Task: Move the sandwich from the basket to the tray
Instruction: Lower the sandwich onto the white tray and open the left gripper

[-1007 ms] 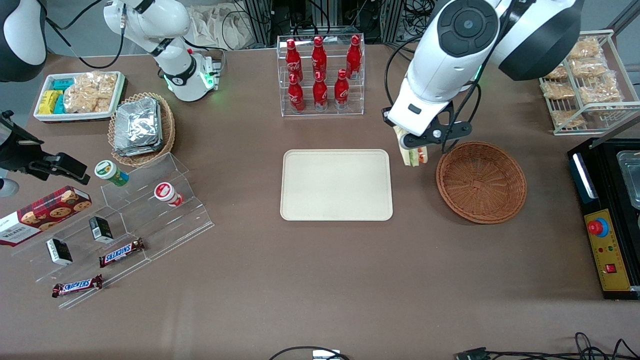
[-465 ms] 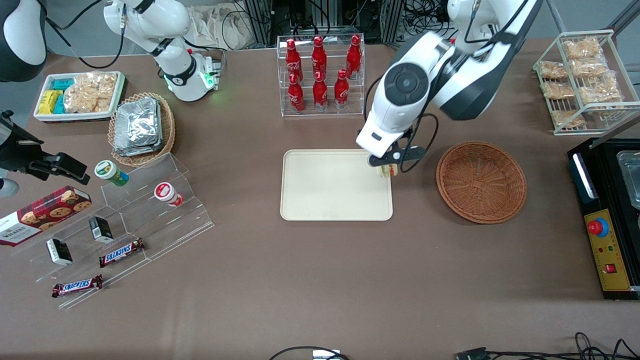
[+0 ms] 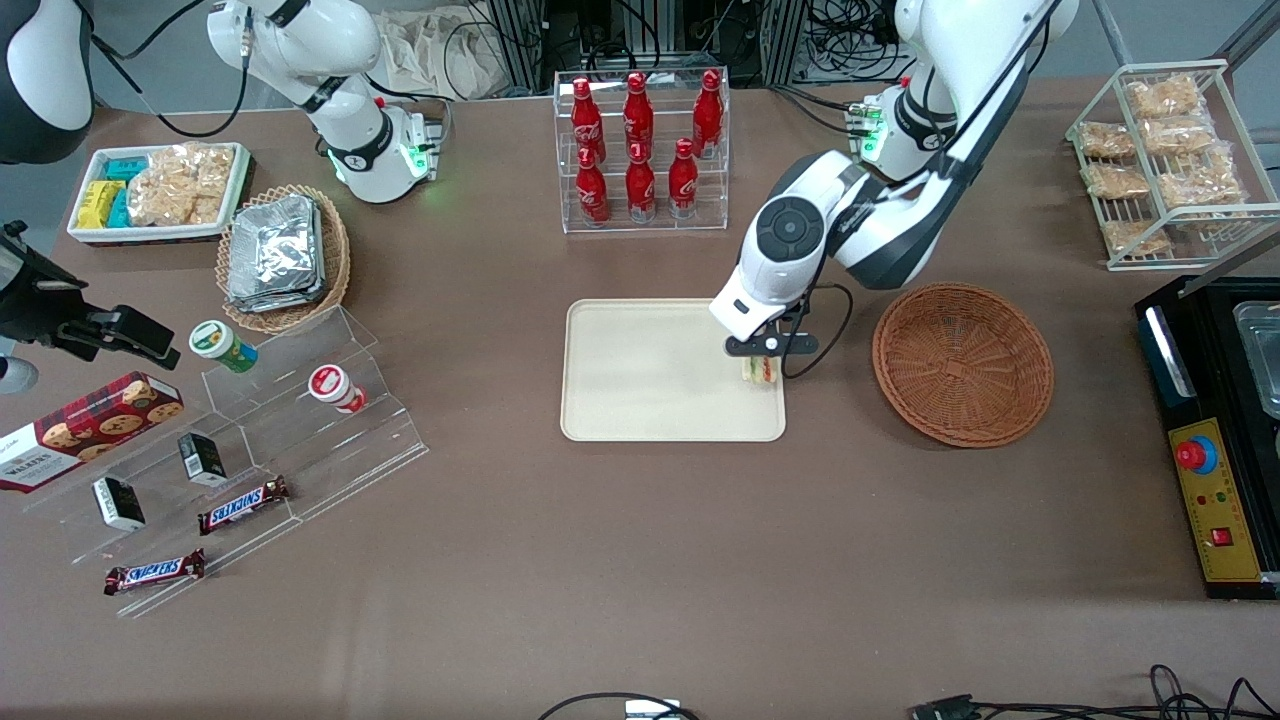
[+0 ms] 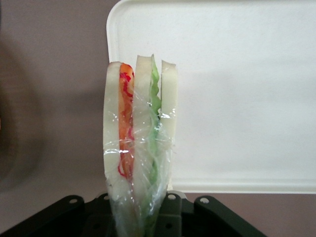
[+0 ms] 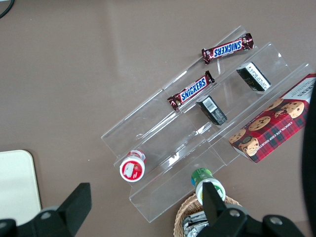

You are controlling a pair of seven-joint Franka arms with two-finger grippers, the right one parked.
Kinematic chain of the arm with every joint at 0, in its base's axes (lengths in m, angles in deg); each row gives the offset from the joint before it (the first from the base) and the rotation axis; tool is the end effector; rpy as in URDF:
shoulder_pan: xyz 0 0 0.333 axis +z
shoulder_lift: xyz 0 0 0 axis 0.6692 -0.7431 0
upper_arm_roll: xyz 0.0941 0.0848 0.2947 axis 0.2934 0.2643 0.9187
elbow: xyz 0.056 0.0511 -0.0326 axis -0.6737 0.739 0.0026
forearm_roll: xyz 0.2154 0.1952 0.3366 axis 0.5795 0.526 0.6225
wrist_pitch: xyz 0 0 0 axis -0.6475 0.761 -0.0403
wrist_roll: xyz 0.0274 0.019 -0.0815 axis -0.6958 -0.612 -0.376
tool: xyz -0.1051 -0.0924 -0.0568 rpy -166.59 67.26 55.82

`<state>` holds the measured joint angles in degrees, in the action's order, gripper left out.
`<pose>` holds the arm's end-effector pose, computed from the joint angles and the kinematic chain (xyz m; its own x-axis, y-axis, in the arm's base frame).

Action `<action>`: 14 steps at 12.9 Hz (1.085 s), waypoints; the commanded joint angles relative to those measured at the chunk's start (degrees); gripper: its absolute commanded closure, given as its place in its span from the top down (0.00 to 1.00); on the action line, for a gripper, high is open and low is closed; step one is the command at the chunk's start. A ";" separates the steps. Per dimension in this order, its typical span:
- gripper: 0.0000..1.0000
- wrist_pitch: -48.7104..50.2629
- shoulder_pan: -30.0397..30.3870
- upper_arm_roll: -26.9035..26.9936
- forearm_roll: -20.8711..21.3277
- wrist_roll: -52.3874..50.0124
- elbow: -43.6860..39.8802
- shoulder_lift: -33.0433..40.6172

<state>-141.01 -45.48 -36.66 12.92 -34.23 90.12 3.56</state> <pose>0.4639 -0.3800 0.2080 0.9848 -0.0486 -0.1668 -0.0571 -0.9973 -0.0465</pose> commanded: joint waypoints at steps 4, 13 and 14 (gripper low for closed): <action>0.00 -6.19 0.75 -0.02 4.11 0.96 -1.20 -8.07; 1.00 -6.81 0.75 1.13 4.02 0.79 -2.34 -10.54; 1.00 -6.81 0.75 1.13 4.02 0.52 -2.34 -10.36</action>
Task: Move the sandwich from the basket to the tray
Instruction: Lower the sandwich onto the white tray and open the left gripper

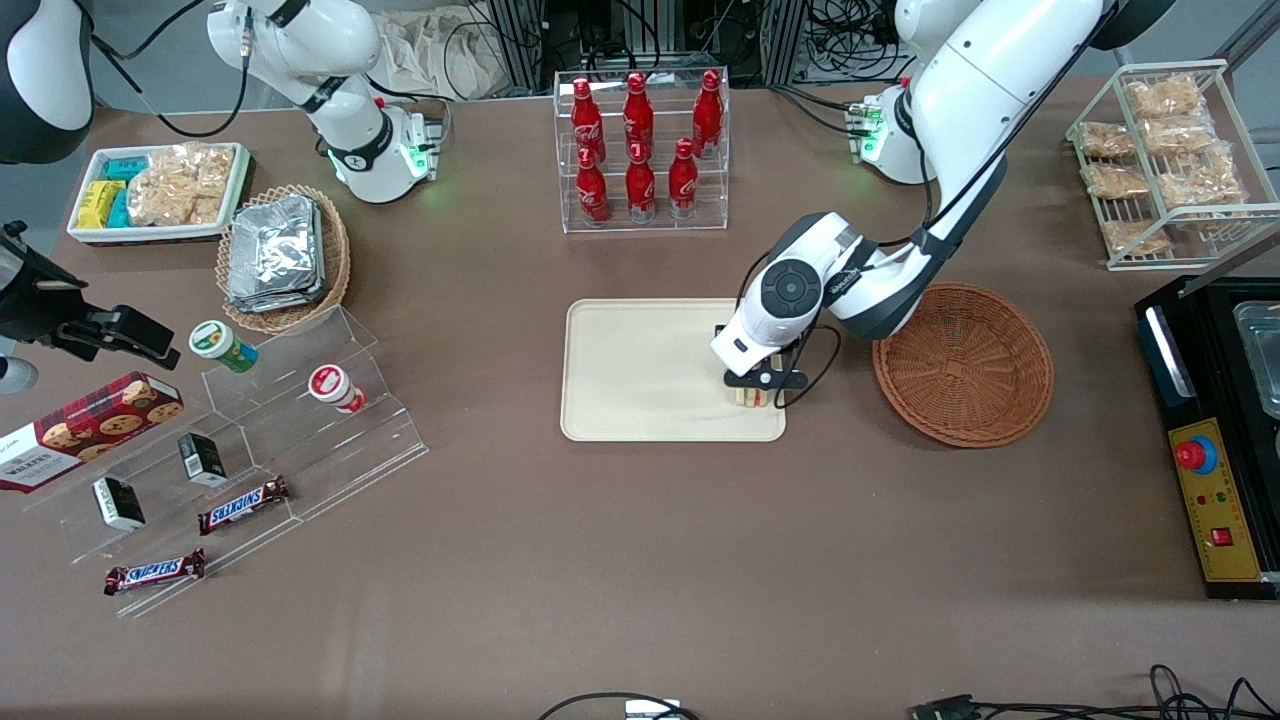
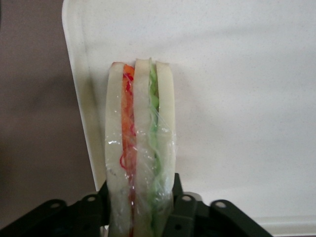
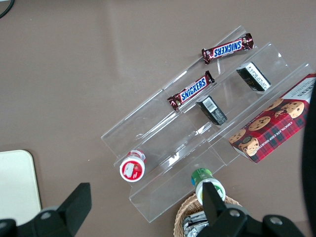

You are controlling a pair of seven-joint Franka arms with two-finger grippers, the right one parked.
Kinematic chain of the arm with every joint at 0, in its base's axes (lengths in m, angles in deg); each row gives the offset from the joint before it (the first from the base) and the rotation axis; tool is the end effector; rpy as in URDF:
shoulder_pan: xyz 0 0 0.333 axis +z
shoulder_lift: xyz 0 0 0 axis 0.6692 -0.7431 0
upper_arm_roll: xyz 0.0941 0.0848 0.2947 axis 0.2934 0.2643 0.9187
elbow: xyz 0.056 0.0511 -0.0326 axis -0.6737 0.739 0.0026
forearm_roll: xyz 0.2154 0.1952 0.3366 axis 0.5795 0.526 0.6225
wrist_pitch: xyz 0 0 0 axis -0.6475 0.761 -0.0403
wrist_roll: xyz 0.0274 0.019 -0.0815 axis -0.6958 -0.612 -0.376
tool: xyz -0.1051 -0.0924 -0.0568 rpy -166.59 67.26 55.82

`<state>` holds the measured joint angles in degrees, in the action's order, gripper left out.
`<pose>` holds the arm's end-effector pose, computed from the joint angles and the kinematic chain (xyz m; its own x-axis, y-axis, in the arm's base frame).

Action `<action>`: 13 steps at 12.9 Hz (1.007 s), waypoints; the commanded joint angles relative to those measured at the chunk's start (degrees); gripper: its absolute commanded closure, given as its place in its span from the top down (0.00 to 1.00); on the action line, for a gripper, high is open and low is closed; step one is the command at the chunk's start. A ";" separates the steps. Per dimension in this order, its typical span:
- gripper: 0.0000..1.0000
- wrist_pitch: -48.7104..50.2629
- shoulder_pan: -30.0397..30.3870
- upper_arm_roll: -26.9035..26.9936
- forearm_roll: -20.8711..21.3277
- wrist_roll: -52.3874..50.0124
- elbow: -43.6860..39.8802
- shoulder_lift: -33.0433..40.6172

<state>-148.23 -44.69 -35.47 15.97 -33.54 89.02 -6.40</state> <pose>0.4738 -0.3764 0.1352 0.9773 -0.0587 -0.2034 -0.0566 -0.9983 0.0161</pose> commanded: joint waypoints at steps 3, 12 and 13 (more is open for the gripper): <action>1.00 3.46 0.05 -0.07 0.89 0.00 -3.17 -0.31; 1.00 28.76 0.05 -0.59 -0.95 0.01 -18.19 9.78; 1.00 31.75 0.14 -0.59 -3.48 0.18 -19.78 12.05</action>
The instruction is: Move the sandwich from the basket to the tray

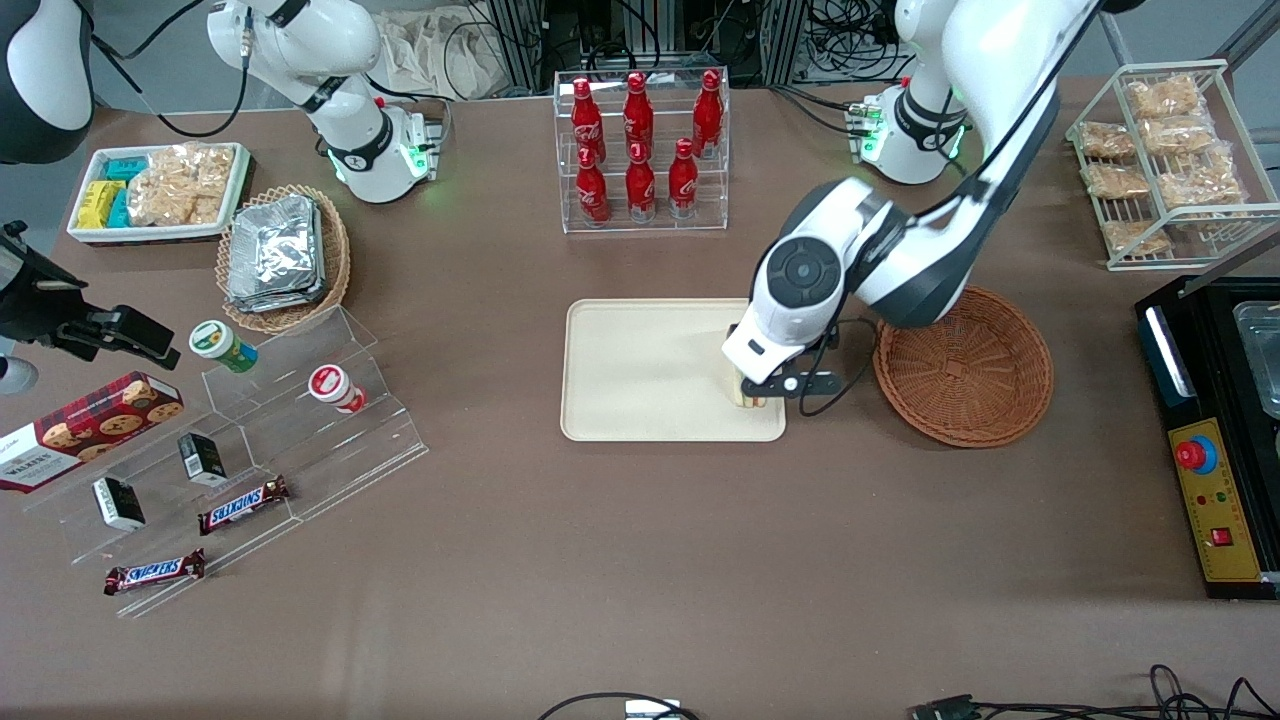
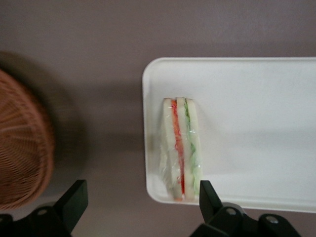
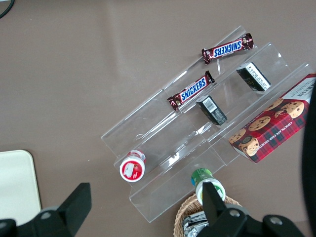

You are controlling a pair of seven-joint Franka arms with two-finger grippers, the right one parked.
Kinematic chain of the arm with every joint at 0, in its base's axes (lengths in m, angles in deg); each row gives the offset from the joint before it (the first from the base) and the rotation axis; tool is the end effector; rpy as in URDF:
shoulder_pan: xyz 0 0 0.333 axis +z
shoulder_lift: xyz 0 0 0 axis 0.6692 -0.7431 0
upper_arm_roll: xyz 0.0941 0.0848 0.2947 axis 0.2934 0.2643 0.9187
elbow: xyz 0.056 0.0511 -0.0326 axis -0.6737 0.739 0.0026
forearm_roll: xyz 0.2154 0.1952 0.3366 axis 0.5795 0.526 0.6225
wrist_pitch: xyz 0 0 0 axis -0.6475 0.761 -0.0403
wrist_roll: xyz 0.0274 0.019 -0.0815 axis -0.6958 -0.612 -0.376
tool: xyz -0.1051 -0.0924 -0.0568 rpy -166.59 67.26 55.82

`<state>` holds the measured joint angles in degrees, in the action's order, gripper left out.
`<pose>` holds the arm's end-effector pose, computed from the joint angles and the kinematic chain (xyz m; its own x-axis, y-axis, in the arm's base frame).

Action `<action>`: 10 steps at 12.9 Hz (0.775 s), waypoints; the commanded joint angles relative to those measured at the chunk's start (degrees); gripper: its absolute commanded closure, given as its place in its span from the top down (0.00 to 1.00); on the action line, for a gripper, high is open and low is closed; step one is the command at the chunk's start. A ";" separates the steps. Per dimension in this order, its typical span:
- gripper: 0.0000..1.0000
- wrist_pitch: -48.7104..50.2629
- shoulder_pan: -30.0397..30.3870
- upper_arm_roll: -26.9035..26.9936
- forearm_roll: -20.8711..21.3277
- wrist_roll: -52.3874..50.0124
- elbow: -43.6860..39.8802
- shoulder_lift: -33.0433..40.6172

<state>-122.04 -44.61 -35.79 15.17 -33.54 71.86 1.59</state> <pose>0.5432 -0.3693 0.3110 0.9851 0.0050 -0.1718 -0.0146 -0.9935 -0.1129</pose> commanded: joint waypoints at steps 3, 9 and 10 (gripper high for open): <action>1.00 11.55 0.84 0.78 -6.05 3.60 -3.16 13.99; 1.00 17.10 -2.65 12.35 -10.79 11.07 -2.63 23.95; 1.00 17.54 -4.58 16.39 -10.88 13.18 -2.63 24.65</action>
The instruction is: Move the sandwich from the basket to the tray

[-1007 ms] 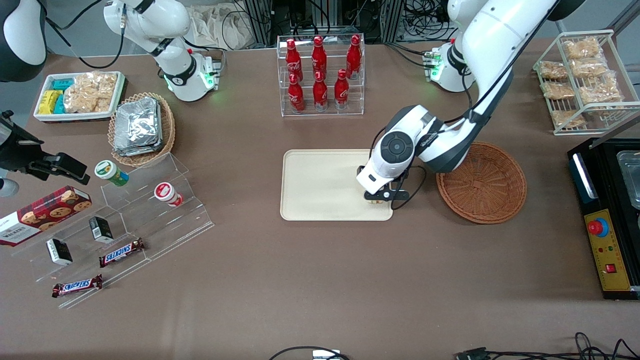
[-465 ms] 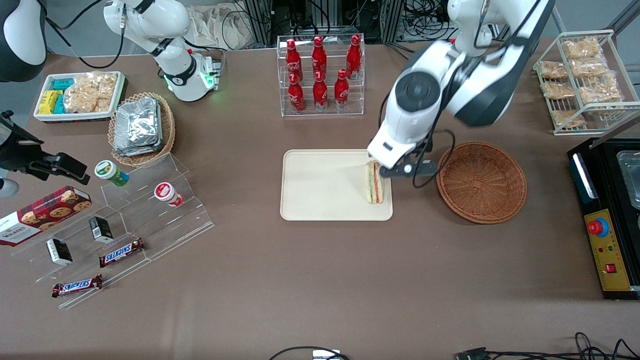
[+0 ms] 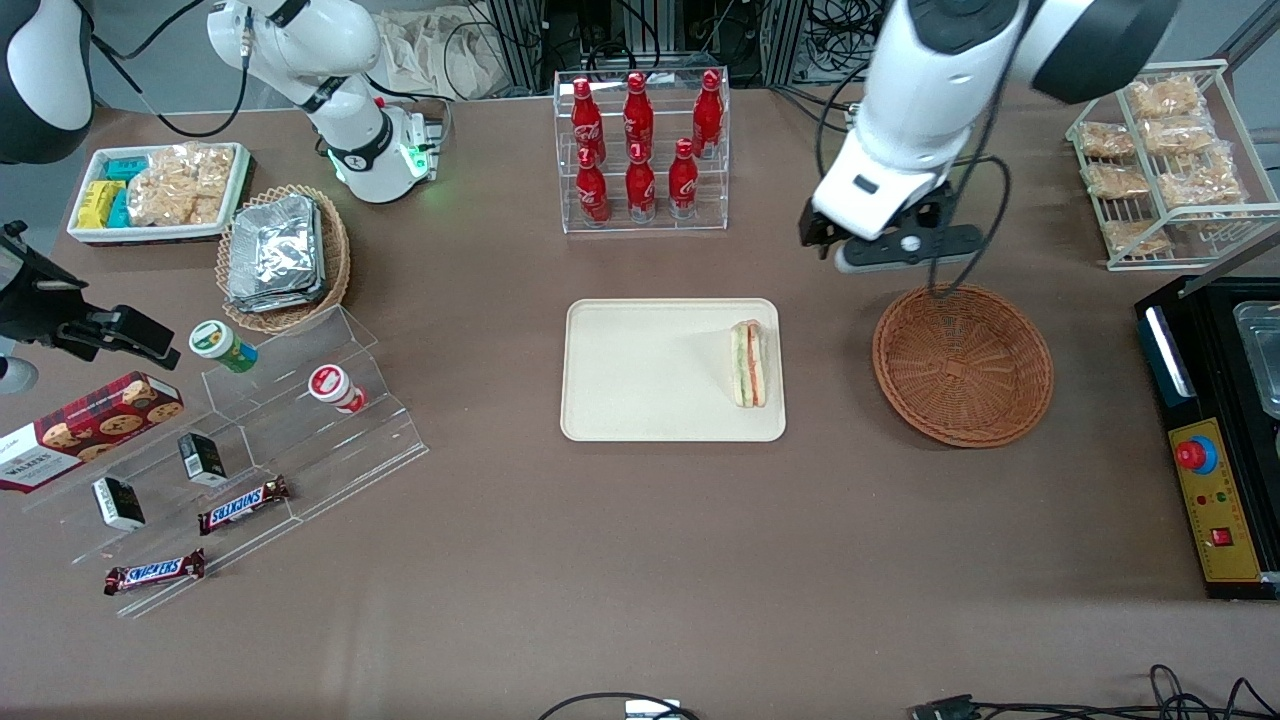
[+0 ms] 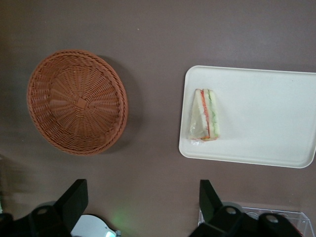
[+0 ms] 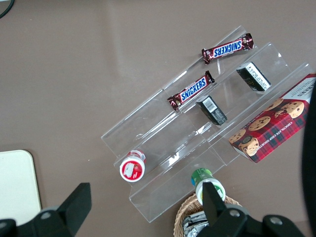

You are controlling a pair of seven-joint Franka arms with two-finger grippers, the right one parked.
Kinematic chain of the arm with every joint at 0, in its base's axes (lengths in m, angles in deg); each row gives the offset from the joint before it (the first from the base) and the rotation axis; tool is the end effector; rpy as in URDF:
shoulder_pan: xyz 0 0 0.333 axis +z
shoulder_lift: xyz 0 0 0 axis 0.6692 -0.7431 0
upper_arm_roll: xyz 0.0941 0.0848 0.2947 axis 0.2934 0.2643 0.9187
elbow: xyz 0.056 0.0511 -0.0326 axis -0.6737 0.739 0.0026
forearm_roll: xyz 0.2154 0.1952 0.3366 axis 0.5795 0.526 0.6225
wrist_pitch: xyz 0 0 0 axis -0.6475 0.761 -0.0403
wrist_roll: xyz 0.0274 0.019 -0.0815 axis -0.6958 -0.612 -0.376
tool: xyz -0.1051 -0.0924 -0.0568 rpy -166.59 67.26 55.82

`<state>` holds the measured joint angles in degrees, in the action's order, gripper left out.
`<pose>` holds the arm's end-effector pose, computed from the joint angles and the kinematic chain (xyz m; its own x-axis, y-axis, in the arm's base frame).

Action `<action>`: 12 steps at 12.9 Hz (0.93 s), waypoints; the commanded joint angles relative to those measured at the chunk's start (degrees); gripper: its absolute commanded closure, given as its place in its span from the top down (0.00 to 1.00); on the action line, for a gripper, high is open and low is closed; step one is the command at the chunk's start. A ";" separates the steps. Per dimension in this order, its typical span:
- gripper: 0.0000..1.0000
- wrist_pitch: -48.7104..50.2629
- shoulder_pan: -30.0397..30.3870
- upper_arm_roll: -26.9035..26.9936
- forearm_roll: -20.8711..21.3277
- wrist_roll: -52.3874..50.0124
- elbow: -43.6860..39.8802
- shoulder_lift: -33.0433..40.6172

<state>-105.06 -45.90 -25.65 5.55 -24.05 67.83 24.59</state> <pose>0.5168 -0.2833 0.5411 0.9965 0.0535 -0.0645 0.0468 -0.9937 -0.1016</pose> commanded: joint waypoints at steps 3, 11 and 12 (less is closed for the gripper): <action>1.00 2.94 -7.09 19.08 -1.35 15.88 2.44 4.02; 1.00 6.81 -7.45 32.21 -0.39 30.35 2.89 7.28; 1.00 6.81 -7.45 32.21 -0.30 28.43 1.85 6.93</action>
<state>-98.86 -51.76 6.11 5.15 6.92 70.00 30.84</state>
